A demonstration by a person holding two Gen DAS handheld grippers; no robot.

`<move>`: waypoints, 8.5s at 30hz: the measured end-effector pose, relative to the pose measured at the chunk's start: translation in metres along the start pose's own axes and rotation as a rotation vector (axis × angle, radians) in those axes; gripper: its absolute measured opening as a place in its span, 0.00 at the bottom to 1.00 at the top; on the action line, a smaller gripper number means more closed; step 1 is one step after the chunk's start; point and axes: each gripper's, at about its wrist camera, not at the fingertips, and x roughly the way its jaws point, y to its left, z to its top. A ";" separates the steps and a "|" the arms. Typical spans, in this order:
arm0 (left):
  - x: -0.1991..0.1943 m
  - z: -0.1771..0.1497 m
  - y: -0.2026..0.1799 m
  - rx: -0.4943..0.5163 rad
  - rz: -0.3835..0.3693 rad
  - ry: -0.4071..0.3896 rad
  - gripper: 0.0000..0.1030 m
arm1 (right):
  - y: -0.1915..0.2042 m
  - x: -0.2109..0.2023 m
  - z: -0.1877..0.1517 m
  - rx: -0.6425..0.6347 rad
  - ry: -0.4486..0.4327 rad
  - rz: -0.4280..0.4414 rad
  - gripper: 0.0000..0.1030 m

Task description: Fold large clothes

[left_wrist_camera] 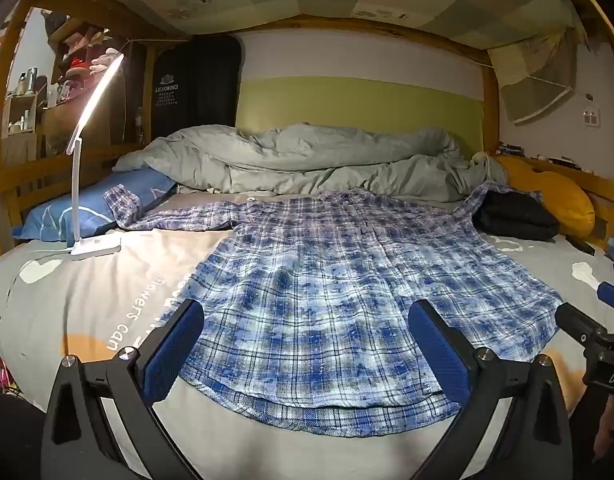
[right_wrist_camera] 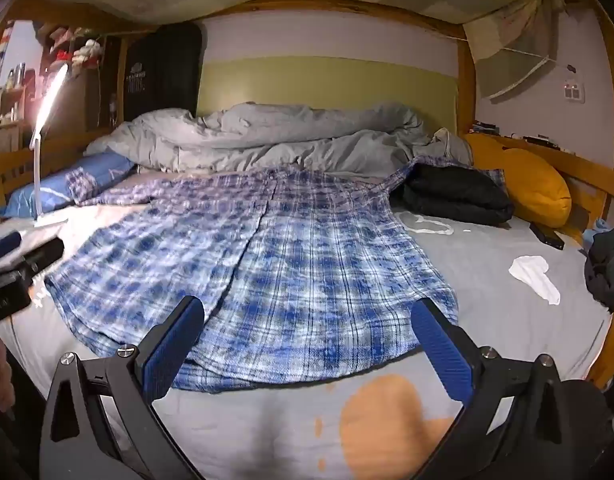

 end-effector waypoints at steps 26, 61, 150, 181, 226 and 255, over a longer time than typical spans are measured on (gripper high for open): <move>-0.007 -0.005 0.006 0.001 0.042 -0.058 1.00 | -0.011 0.007 -0.007 -0.021 -0.021 -0.046 1.00; -0.018 0.002 0.001 -0.004 0.042 -0.098 1.00 | -0.012 0.005 -0.013 -0.015 -0.011 -0.024 1.00; 0.093 -0.078 0.082 -0.476 -0.104 0.397 0.09 | -0.082 0.096 -0.058 0.385 0.309 0.149 0.79; 0.264 0.068 0.056 -0.130 -0.038 0.388 0.88 | -0.091 0.250 0.094 0.266 0.348 0.073 0.82; 0.277 0.046 0.160 -0.121 -0.014 0.584 0.58 | -0.147 0.263 0.087 -0.022 0.338 -0.036 0.04; 0.225 0.057 0.137 -0.034 0.121 0.344 0.26 | -0.148 0.222 0.098 0.017 0.241 -0.049 0.77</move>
